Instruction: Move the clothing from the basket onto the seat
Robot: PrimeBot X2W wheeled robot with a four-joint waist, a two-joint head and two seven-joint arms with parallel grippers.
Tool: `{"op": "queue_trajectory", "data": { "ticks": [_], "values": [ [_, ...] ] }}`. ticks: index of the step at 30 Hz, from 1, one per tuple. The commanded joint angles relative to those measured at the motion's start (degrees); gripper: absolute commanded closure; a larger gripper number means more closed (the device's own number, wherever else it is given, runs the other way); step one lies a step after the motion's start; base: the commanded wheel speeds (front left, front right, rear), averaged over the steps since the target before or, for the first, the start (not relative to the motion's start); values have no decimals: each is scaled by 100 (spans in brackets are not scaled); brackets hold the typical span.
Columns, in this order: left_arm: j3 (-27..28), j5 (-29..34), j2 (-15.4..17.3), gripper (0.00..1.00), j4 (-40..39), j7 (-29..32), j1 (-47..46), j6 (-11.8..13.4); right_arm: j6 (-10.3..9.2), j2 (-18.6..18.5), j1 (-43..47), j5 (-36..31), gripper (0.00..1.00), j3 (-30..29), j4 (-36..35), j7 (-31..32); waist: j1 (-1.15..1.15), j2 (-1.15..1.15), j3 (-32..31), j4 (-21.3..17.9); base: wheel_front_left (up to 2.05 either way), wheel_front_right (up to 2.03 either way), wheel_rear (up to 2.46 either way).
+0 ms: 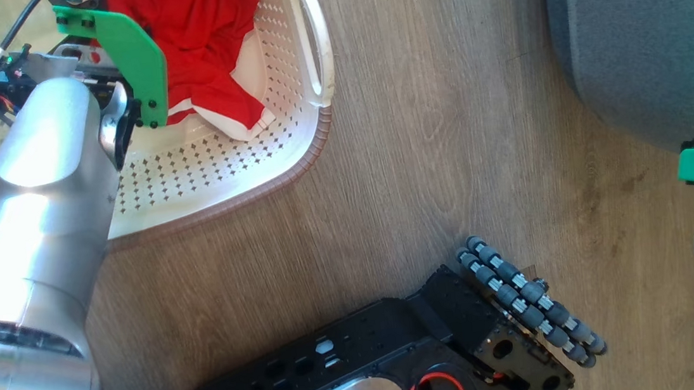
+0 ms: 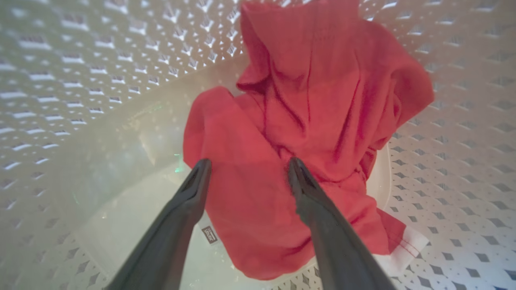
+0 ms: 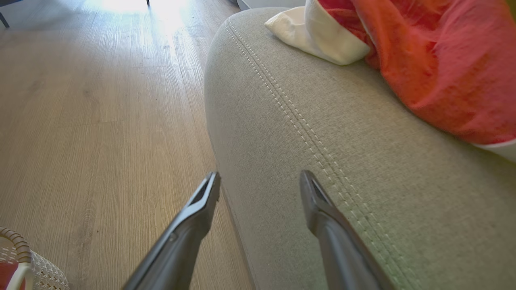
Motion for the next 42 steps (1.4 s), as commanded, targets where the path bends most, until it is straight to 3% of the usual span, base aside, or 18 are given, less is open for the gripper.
{"op": "queue_trajectory", "data": {
  "ticks": [1, 10, 34, 35, 36, 39, 40, 42],
  "values": [
    [68, -29, 28, 0, -47, -61, 16, -21, 40, -48, 352, -51, 0, 24, -177, -26, 0, 0, 7, 17, 0, 0, 0],
    [19, -141, -75, 0, 179, -267, 42, -224, 40, -48, 431, -159, 0, 27, -281, -26, 0, 0, 31, 136, 0, 0, 0],
    [-126, -278, -208, 0, 521, -746, -120, -416, 40, -48, 490, -192, 0, 9, -358, -26, 0, 0, 47, 207, 0, 0, 0],
    [-135, -281, -214, 2, 534, -755, -125, -420, 40, -48, 492, -189, 0, 8, -361, -26, 0, 0, 49, 207, 0, 0, 0],
    [-144, -284, -219, 16, 545, -764, -130, -424, 40, -48, 494, -185, 0, 7, -362, -26, 0, 0, 51, 208, 0, 0, 0],
    [-180, -287, -237, 38, 572, -805, -139, -440, 40, -48, 501, -174, 0, 4, -366, -26, 0, 0, 54, 212, 0, 0, 0],
    [-193, -288, -244, 52, 580, -818, -139, -447, 40, -48, 504, -172, 0, 6, -365, -26, 0, 0, 54, 213, 0, 0, 0],
    [-214, -298, -257, 60, 590, -857, -140, -465, 40, -48, 507, -173, 0, 5, -369, -26, 0, 0, 55, 219, 0, 0, 0]
  ]
}}
